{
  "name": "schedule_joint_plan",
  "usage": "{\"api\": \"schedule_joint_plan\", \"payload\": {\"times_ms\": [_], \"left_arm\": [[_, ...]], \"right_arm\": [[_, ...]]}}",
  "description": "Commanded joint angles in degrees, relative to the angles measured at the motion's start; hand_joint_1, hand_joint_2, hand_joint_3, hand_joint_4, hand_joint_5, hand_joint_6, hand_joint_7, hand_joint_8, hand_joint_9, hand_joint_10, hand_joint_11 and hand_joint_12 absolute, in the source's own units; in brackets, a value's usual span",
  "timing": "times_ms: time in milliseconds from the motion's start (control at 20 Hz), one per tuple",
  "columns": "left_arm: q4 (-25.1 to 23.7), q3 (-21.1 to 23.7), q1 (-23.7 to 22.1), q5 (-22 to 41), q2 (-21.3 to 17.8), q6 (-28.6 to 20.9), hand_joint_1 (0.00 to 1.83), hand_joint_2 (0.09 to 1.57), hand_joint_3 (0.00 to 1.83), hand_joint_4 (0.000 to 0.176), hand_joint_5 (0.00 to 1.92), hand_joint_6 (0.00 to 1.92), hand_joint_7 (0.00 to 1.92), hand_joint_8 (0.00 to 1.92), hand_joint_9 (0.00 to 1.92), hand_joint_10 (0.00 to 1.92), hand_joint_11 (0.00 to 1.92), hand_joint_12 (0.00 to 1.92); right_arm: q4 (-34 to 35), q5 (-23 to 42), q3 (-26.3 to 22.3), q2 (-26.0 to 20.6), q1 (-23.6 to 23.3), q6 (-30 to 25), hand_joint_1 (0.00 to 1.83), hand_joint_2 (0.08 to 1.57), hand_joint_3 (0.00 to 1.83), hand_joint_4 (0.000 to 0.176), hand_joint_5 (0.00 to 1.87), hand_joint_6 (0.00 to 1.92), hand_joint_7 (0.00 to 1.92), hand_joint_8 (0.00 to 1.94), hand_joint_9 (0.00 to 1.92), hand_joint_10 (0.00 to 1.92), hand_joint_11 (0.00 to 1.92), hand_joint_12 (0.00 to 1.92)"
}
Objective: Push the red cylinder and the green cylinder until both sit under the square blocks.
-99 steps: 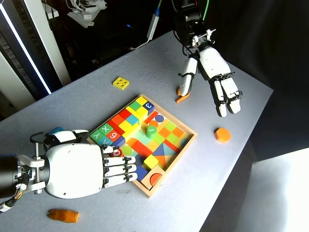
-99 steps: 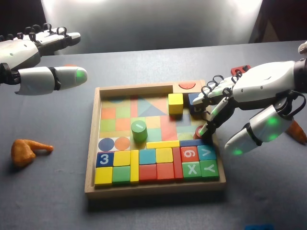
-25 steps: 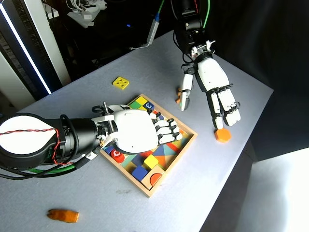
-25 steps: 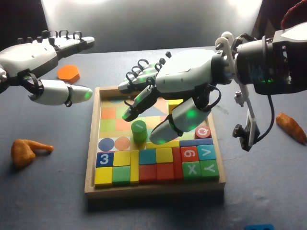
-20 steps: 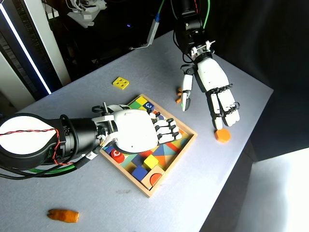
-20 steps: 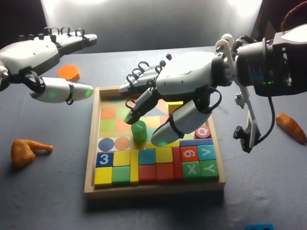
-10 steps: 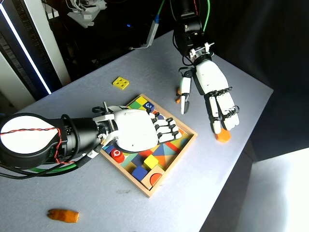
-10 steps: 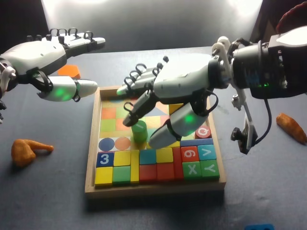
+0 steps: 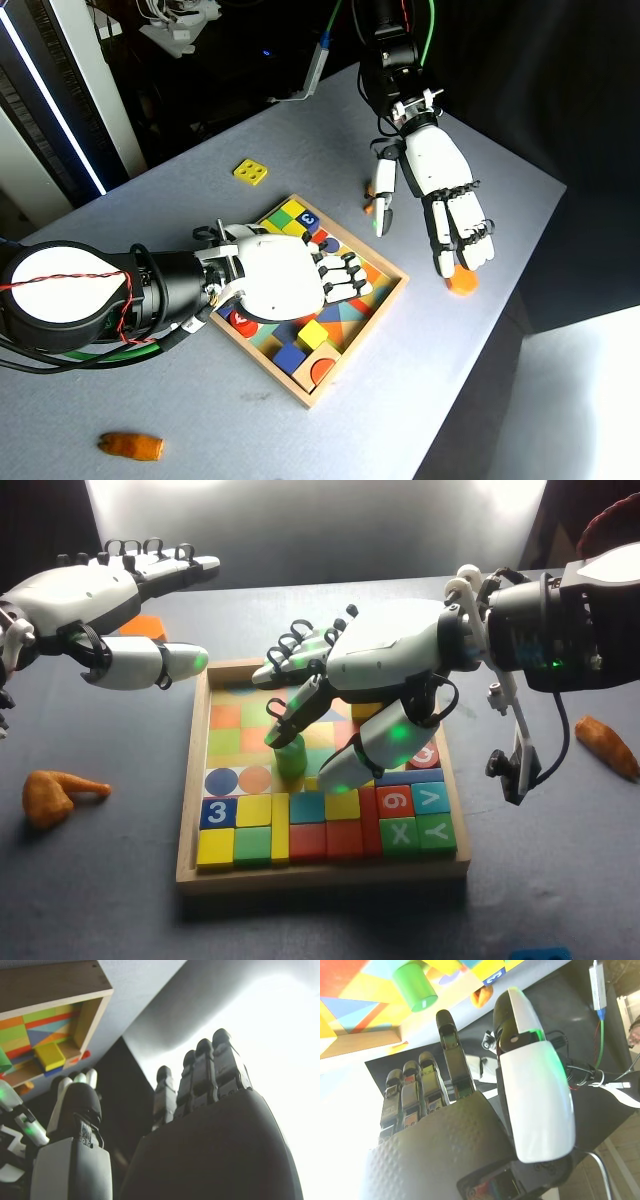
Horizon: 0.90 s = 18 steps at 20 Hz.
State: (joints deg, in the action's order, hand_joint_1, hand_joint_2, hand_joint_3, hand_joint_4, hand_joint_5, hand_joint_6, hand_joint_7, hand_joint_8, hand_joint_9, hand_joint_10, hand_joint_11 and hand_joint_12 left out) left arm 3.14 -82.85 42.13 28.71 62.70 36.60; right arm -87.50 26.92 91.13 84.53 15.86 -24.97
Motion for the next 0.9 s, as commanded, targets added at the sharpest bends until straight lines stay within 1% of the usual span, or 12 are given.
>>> {"api": "schedule_joint_plan", "payload": {"times_ms": [0, 50, 200, 300, 350, 400, 450, 550, 700, 750, 800, 850], "left_arm": [[0.6, -0.3, -0.7, 6.3, 0.1, -0.1, 0.38, 1.24, 0.00, 0.142, 0.06, 0.00, 0.00, 0.00, 0.00, 0.00, 0.00, 0.00], [0.6, -0.3, -0.7, 6.3, 0.1, -0.1, 0.34, 1.18, 0.00, 0.169, 0.03, 0.00, 0.00, 0.00, 0.00, 0.00, 0.00, 0.00], [0.6, -0.3, -0.7, 6.3, 0.2, -0.1, 0.40, 1.13, 0.00, 0.176, 0.04, 0.00, 0.00, 0.00, 0.00, 0.00, 0.00, 0.00], [0.6, -0.3, -0.7, 6.3, 0.3, -0.1, 0.49, 1.12, 0.00, 0.176, 0.08, 0.02, 0.00, 0.00, 0.00, 0.00, 0.00, 0.00], [0.6, -0.4, -0.7, 6.3, 0.3, -0.1, 0.39, 1.25, 0.01, 0.162, 0.04, 0.00, 0.00, 0.00, 0.00, 0.00, 0.00, 0.00], [0.6, -0.4, -0.7, 6.3, 0.3, -0.1, 0.50, 1.21, 0.00, 0.135, 0.06, 0.01, 0.00, 0.00, 0.00, 0.00, 0.00, 0.00], [0.6, -0.4, -0.7, 6.2, 0.3, -0.1, 0.70, 1.19, 0.00, 0.168, 0.10, 0.02, 0.00, 0.00, 0.00, 0.00, 0.00, 0.00], [0.6, -0.4, -0.7, 6.1, 0.4, -0.1, 0.57, 1.18, 0.00, 0.176, 0.12, 0.01, 0.00, 0.00, 0.00, 0.00, 0.00, 0.00], [0.6, -0.4, -0.7, 5.9, 0.5, 0.1, 0.54, 1.16, 0.00, 0.176, 0.07, 0.00, 0.00, 0.00, 0.00, 0.00, 0.00, 0.00], [0.6, -0.4, -0.7, 5.8, 0.5, 0.2, 0.47, 1.13, 0.00, 0.140, 0.02, 0.00, 0.00, 0.00, 0.00, 0.00, 0.02, 0.01], [0.6, -0.5, -0.7, 5.7, 0.5, 0.2, 0.35, 1.12, 0.00, 0.169, 0.00, 0.00, 0.00, 0.00, 0.00, 0.00, 0.00, 0.00], [0.6, -0.5, -0.7, 5.7, 0.5, 0.2, 0.39, 1.11, 0.00, 0.146, 0.02, 0.01, 0.00, 0.00, 0.00, 0.00, 0.00, 0.00]], "right_arm": [[2.9, 1.4, 0.2, -0.2, -0.4, -0.2, 0.23, 1.13, 0.00, 0.176, 0.50, 0.00, 0.00, 0.00, 0.00, 0.00, 0.00, 0.00], [2.9, 1.3, 0.2, -0.2, -0.4, -0.2, 0.21, 1.14, 0.00, 0.176, 0.49, 0.00, 0.00, 0.00, 0.00, 0.00, 0.00, 0.00], [2.7, 1.0, 0.3, -0.2, -0.5, -0.2, 0.20, 1.14, 0.00, 0.173, 0.50, 0.01, 0.00, 0.00, 0.00, 0.00, 0.00, 0.00], [2.5, 0.5, 0.4, -0.2, -0.5, -0.2, 0.19, 1.14, 0.00, 0.172, 0.51, 0.01, 0.00, 0.00, 0.00, 0.00, 0.00, 0.00], [2.4, 0.2, 0.5, -0.2, -0.5, -0.2, 0.20, 1.14, 0.00, 0.164, 0.53, 0.01, 0.00, 0.00, 0.00, 0.00, 0.00, 0.00], [2.3, 0.0, 0.5, -0.2, -0.5, -0.2, 0.21, 1.14, 0.00, 0.165, 0.52, 0.01, 0.00, 0.00, 0.00, 0.00, 0.00, 0.00], [2.2, -0.1, 0.5, -0.2, -0.5, -0.2, 0.22, 1.13, 0.00, 0.169, 0.52, 0.01, 0.00, 0.00, 0.00, 0.00, 0.00, 0.00], [2.1, -0.2, 0.5, -0.2, -0.5, -0.2, 0.21, 1.13, 0.00, 0.171, 0.52, 0.00, 0.00, 0.00, 0.00, 0.00, 0.00, 0.00], [1.4, -0.5, 0.5, -0.2, -0.3, -0.6, 0.19, 1.14, 0.00, 0.174, 0.50, 0.00, 0.00, 0.00, 0.00, 0.00, 0.00, 0.00], [1.2, -0.5, 0.5, -0.2, -0.1, -0.8, 0.19, 1.14, 0.00, 0.176, 0.49, 0.00, 0.00, 0.00, 0.00, 0.00, 0.00, 0.00], [1.2, -0.5, 0.5, -0.2, 0.0, -1.0, 0.17, 1.14, 0.00, 0.176, 0.47, 0.00, 0.00, 0.00, 0.00, 0.00, 0.00, 0.00], [1.0, -0.4, 0.5, -0.2, 0.0, -1.1, 0.16, 1.15, 0.00, 0.176, 0.47, 0.00, 0.00, 0.00, 0.00, 0.00, 0.00, 0.00]]}}
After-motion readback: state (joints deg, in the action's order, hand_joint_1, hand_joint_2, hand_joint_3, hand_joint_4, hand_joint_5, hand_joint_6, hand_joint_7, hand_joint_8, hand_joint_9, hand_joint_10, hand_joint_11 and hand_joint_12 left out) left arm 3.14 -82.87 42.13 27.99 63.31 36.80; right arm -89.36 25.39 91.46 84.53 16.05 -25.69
